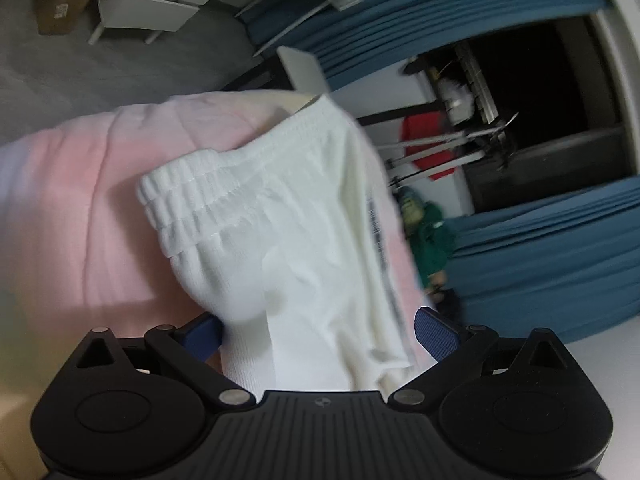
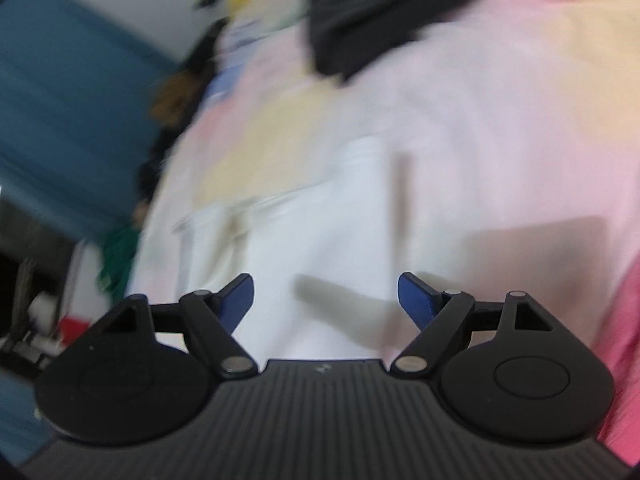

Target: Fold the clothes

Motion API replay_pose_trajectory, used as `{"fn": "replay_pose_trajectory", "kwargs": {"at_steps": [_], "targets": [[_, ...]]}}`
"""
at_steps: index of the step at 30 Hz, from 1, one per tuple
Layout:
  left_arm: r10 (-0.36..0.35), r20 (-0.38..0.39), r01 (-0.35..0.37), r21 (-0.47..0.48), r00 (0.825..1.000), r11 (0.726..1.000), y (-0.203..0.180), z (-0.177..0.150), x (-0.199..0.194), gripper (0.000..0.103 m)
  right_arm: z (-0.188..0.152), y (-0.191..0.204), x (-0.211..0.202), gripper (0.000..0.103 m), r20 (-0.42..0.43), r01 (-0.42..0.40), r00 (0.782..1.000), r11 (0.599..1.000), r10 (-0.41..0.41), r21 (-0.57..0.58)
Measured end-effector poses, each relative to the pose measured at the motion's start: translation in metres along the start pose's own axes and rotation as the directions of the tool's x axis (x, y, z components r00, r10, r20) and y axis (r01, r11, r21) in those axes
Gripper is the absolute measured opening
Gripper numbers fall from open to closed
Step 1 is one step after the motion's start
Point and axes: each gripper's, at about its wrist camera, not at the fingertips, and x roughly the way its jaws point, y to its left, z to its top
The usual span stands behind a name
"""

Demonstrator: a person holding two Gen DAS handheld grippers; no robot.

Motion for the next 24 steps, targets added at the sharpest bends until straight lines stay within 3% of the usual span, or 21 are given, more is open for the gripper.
{"fn": "replay_pose_trajectory", "kwargs": {"at_steps": [3,6,10,13,14,16,19,24], "targets": [[0.069,-0.038,-0.069,0.013,0.997,0.998,0.002,-0.002,0.018,0.098,-0.001,-0.016,0.013,0.081,-0.025,0.013,1.0,0.998,-0.012,0.057],[0.135,-0.064,-0.134,0.014,0.989,0.991,0.005,-0.002,0.037,0.096,-0.006,-0.013,0.024,0.082,-0.039,0.001,0.999,1.0,0.0,0.027],[0.214,-0.065,-0.212,0.036,0.975,0.977,0.003,0.0,0.052,0.088,-0.008,0.002,0.045,0.08,-0.063,-0.141,0.988,0.99,0.14,-0.016],[0.27,-0.052,-0.267,0.068,0.961,0.961,-0.001,0.001,0.061,0.079,-0.01,0.009,0.054,0.074,-0.08,-0.165,0.984,0.985,0.161,-0.046],[0.289,-0.048,-0.285,0.078,0.956,0.955,-0.002,0.002,0.064,0.078,-0.011,0.011,0.056,0.071,-0.084,-0.166,0.983,0.984,0.161,-0.057],[0.322,-0.037,-0.317,0.1,0.946,0.943,-0.005,0.002,0.068,0.076,-0.012,0.016,0.06,0.048,-0.091,-0.167,0.983,0.983,0.16,-0.079],[0.341,-0.017,-0.337,0.128,0.94,0.933,-0.008,0.004,0.062,0.071,-0.014,0.02,0.062,0.024,-0.095,-0.16,0.984,0.982,0.15,-0.104],[0.353,0.002,-0.349,0.154,0.935,0.924,-0.008,0.003,0.058,0.058,-0.017,0.023,0.051,0.015,-0.063,-0.156,0.987,0.978,0.148,-0.141]]}}
